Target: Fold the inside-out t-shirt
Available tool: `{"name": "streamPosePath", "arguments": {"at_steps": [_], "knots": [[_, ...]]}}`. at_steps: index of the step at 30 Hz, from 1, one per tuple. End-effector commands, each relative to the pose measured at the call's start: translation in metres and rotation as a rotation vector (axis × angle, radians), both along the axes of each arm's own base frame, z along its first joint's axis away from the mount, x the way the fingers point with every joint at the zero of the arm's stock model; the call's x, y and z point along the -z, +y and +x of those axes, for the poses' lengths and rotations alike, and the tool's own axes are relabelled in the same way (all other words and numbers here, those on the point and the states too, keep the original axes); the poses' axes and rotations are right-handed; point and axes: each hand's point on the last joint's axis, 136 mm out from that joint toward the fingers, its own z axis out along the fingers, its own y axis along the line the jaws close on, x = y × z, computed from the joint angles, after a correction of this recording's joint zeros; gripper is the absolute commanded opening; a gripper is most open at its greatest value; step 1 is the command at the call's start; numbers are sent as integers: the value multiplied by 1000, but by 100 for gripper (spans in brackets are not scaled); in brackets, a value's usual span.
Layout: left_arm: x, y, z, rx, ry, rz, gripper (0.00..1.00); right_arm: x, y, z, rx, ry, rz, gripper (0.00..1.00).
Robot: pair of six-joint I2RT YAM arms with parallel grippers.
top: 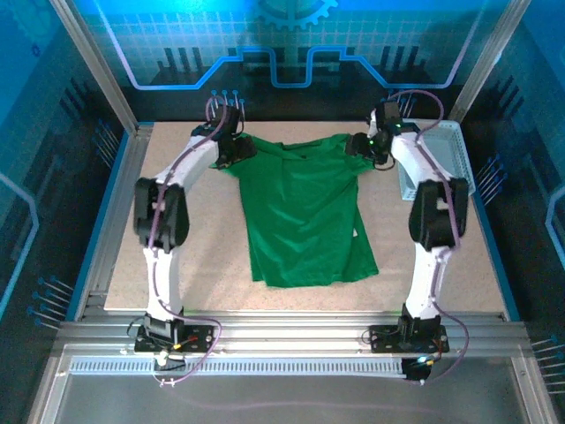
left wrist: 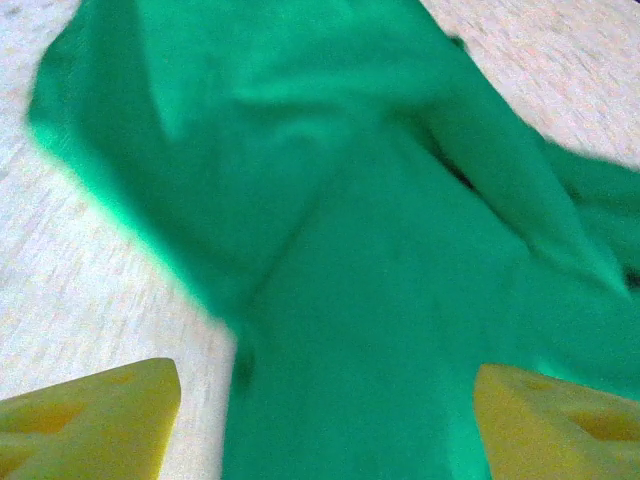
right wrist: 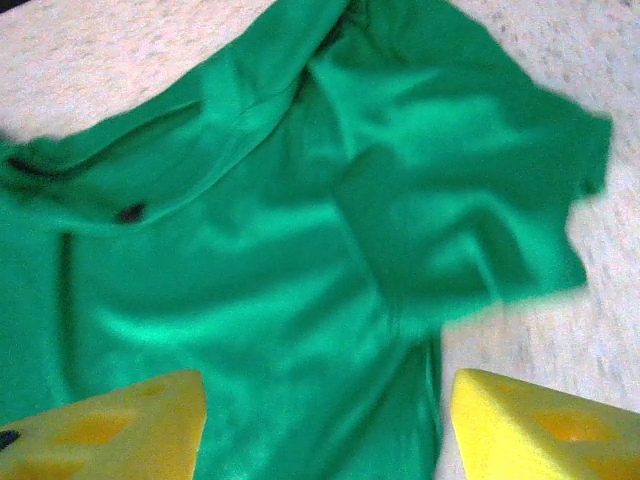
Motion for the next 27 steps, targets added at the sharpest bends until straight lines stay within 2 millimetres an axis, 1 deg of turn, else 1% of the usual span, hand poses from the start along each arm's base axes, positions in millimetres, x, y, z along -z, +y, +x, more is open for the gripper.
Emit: {"name": "streamPosePath", "arguments": {"at_steps": [1, 3, 4, 5, 7, 10, 11, 13, 14, 15, 17, 20, 24, 27], "knots": [[-25, -36, -52, 101, -76, 86, 79, -24, 11, -38, -27, -75, 19, 68], [-21, -57, -87, 174, -77, 105, 79, -18, 13, -69, -36, -60, 19, 68], [-17, -67, -105, 217, -76, 126, 80, -8, 15, -87, -39, -38, 22, 69], [-13, -76, -123, 262, -70, 149, 81, -6, 19, -103, -54, -36, 30, 69], [-3, -90, -156, 346, -49, 186, 82, 6, 23, -132, -68, -5, 25, 69], [17, -102, -203, 441, 9, 230, 82, 24, 33, -173, -106, 40, 11, 69], [25, -103, -218, 467, 32, 251, 82, 30, 37, -187, -123, 58, 2, 69], [36, -108, -242, 524, 55, 277, 82, 42, 44, -209, -147, 88, -21, 69], [42, -113, -254, 563, 68, 287, 82, 53, 45, -221, -154, 115, -26, 69], [47, -114, -263, 587, 80, 305, 82, 61, 46, -228, -155, 134, -24, 68], [58, -122, -280, 645, 93, 342, 82, 75, 48, -239, -146, 169, 7, 67], [71, -134, -297, 728, 96, 406, 82, 93, 52, -244, -127, 205, 44, 64], [81, -150, -314, 832, 91, 462, 83, 106, 52, -237, -100, 221, 42, 61], [89, -154, -322, 874, 112, 485, 86, 118, 42, -226, -53, 242, 38, 59]]}}
